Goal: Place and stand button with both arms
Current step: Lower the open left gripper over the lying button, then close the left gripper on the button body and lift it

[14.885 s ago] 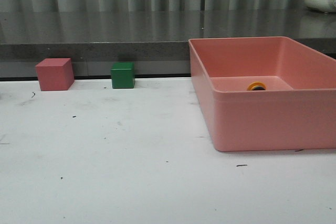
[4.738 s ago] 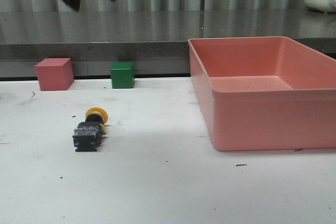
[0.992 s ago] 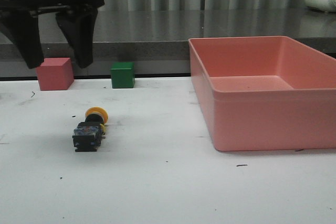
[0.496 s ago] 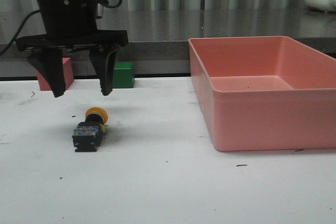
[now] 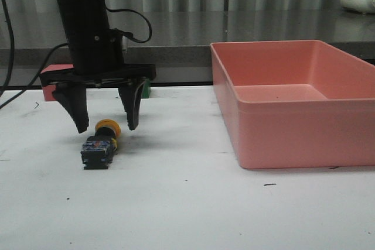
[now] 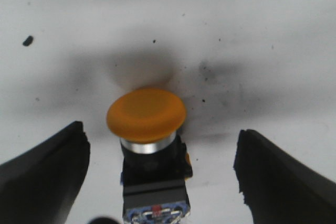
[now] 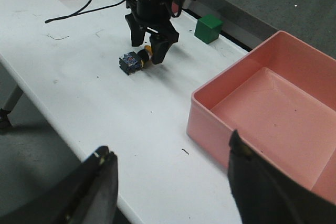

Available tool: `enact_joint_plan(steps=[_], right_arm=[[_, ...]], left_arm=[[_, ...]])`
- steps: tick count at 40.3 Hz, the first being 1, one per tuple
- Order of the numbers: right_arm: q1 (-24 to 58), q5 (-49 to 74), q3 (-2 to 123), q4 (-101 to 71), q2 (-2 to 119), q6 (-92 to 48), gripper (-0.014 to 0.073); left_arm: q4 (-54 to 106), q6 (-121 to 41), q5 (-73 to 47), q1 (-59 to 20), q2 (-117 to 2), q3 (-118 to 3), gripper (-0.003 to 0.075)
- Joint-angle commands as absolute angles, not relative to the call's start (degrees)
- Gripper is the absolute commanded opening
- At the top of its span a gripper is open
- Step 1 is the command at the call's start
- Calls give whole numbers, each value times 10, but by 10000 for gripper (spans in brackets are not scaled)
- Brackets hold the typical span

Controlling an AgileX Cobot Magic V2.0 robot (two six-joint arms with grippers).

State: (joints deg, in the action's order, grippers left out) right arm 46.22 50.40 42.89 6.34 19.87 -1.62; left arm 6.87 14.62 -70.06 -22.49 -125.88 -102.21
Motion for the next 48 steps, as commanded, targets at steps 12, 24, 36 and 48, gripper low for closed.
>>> enact_joint_plan(steps=[12, 24, 36, 48], right_arm=[[460, 463, 441, 73, 205, -22, 476], [460, 463, 441, 73, 205, -22, 476], [460, 463, 441, 73, 205, -22, 476], [460, 463, 441, 73, 205, -22, 476]], left_arm=[[77, 159, -723, -227, -1243, -1041, 542], [77, 159, -723, -227, -1243, -1041, 307], [69, 159, -723, -227, -1243, -1041, 232], [30, 136, -723, -227, -1205, -1041, 230]])
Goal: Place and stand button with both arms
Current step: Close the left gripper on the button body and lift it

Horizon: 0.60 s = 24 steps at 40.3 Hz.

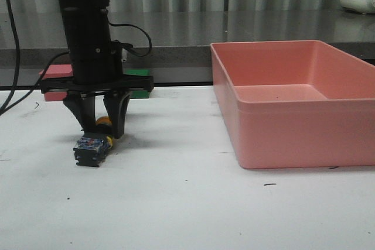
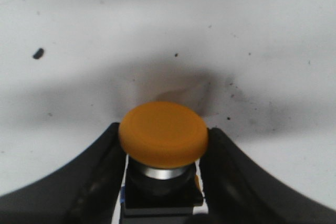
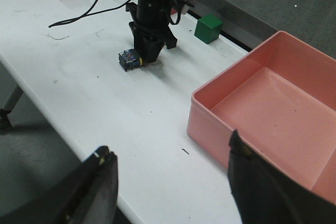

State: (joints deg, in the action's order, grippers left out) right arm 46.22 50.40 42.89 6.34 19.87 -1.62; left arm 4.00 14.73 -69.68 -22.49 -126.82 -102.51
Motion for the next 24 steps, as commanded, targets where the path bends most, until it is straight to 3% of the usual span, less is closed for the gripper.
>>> enact_joint_plan(steps=[1, 10, 24], right_arm=[[460, 463, 441, 73, 205, -22, 476], [460, 463, 441, 73, 205, -22, 476], [460, 463, 441, 73, 205, -22, 476]], left_arm=[[26, 133, -723, -227, -1199, -1041, 230], [16, 113, -651, -227, -1107, -1002, 230], [-44, 112, -526, -197, -932, -838, 229]])
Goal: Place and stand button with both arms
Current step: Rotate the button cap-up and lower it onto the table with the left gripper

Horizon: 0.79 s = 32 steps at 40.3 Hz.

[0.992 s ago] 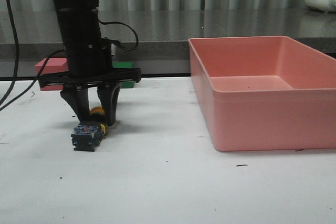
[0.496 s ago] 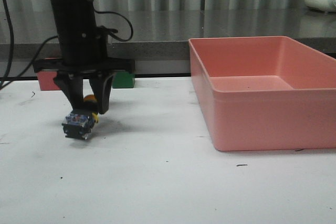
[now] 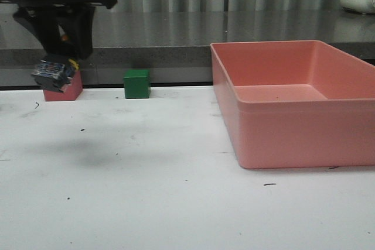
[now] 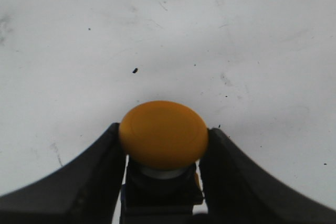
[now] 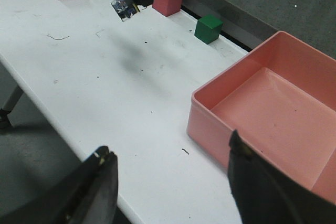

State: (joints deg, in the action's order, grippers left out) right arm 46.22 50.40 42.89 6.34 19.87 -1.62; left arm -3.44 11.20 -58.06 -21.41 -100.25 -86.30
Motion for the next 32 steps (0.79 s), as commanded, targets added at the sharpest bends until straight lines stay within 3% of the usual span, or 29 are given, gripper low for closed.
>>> enact_joint_plan(steps=[1, 19, 32], right_arm=[[460, 463, 441, 73, 205, -22, 476], [460, 463, 441, 73, 205, -22, 476], [460, 463, 441, 73, 205, -22, 476]], left_arm=[[-44, 112, -519, -191, -921, -826, 229], [-74, 107, -166, -99, -674, -515, 229], [-81, 107, 139, -99, -626, -296, 229]])
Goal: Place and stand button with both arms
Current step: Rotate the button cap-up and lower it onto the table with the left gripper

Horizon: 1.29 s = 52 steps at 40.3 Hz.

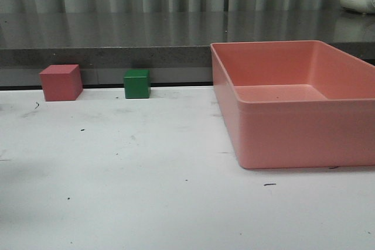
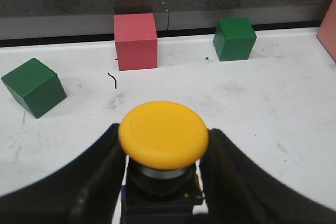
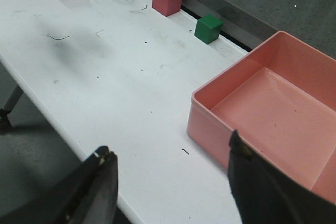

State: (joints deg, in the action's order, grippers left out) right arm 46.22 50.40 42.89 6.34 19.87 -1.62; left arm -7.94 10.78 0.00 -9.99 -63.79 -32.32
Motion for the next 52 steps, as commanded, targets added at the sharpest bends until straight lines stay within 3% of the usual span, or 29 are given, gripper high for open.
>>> enact_joint_plan(steps=[1, 12, 28, 52], right_arm=[[460, 463, 441, 73, 205, -22, 476], [460, 463, 441, 73, 205, -22, 476], [460, 463, 441, 73, 205, -22, 476], [460, 463, 441, 73, 205, -22, 476]], left_arm=[[-81, 107, 162, -99, -628, -280, 229], [-81, 107, 430, -97, -674, -175, 229], [-69, 107, 661, -97, -829, -170, 229], [-39, 107, 766, -97, -965, -209, 229]])
